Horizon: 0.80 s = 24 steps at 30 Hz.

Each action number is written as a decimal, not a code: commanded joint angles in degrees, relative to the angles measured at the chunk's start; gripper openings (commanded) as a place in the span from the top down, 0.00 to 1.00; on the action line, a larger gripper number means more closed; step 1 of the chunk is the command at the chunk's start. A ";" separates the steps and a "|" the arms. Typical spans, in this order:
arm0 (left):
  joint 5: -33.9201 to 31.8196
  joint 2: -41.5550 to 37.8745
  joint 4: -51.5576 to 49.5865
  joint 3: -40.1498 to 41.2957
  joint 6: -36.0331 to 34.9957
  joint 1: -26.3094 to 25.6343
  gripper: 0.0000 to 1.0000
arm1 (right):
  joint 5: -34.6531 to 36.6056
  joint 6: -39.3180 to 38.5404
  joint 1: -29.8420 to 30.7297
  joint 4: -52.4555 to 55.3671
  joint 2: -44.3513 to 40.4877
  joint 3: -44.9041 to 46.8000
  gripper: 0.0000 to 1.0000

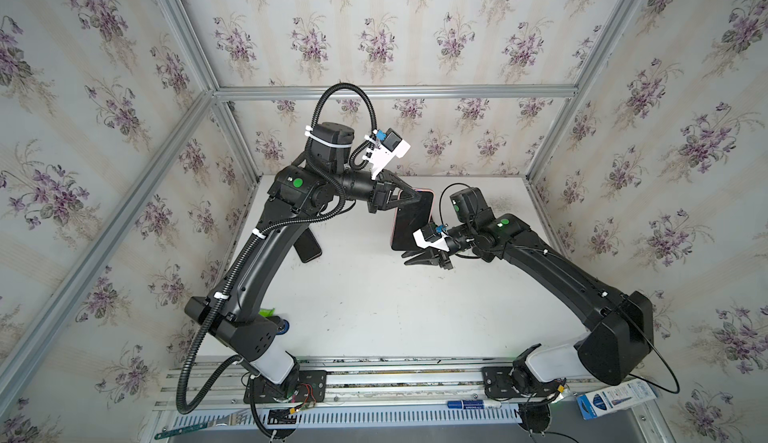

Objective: Take the phone out of the phone case
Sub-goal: Remove the phone case from the phone.

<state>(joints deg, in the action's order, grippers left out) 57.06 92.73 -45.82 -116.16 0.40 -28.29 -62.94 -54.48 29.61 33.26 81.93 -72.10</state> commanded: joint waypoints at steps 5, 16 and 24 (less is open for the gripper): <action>3.53 -3.11 4.34 0.81 2.29 2.27 1.00 | 3.52 20.38 -4.57 -23.48 -8.23 13.98 0.52; 3.63 -3.30 20.49 2.09 25.00 5.16 1.00 | 8.33 69.54 -7.71 -49.02 -14.10 19.52 0.43; -1.27 -2.85 30.85 8.89 50.35 10.70 1.00 | 8.66 94.90 -8.20 -63.32 -14.34 20.85 0.42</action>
<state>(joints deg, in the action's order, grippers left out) 57.04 90.11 -23.83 -109.49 37.12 -18.17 -54.87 25.61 21.37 -19.84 67.18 -51.09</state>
